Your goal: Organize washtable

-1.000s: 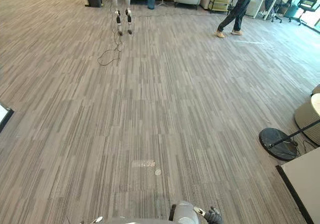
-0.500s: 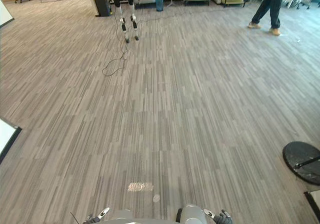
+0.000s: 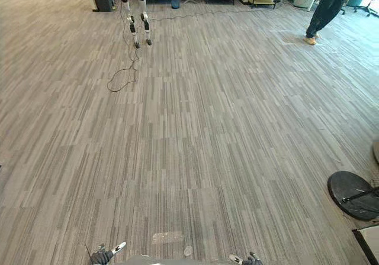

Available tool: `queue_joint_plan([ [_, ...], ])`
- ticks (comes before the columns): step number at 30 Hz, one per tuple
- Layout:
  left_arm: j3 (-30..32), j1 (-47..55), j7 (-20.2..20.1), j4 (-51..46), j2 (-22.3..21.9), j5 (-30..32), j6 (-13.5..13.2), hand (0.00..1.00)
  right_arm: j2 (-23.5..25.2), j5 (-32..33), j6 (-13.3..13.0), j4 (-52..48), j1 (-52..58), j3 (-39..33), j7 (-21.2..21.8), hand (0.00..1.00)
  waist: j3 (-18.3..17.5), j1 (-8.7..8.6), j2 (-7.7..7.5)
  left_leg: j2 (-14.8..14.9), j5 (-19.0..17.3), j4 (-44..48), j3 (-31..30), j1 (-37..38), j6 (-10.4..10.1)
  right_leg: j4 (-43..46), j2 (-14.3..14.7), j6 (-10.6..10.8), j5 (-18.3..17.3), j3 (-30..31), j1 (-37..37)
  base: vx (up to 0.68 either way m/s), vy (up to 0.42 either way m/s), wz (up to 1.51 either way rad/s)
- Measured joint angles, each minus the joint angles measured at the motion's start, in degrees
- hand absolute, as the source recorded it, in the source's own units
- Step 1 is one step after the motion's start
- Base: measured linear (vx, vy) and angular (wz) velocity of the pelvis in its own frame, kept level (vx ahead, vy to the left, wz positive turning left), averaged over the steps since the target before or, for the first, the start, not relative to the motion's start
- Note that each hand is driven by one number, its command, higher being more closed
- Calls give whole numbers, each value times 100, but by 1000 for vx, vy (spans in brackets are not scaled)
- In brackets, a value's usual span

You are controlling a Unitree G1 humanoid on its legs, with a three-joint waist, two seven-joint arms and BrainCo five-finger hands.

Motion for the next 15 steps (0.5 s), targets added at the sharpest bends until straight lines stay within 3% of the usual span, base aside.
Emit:
queue_joint_plan([
  [4,-193,73,-18,-143,-214,-5,-233,0,-97,-18,-36,-3,14,188,-72,0,-38,-20,16,-21,351,-595,-97,251,-69,-57,47,142,-45,31,-39,-58,-70,-9],
  [6,-526,207,-31,-227,-396,-108,-281,0,-134,39,-50,20,85,172,-99,0,-18,-14,125,-9,501,-794,-343,241,-82,-39,76,137,-51,-187,-4,-29,-81,48],
  [10,-783,247,-69,-234,-374,-250,-348,0,-213,36,-57,20,15,219,-178,0,-14,16,174,11,545,-847,-414,267,-97,43,98,116,-72,-192,-7,-59,-29,11],
  [15,-816,289,-72,-277,-336,-359,-362,0,-197,54,-57,23,33,220,-194,0,-19,5,120,-7,618,-1002,-399,354,-84,38,100,118,-71,-184,-14,-37,1,-3],
])
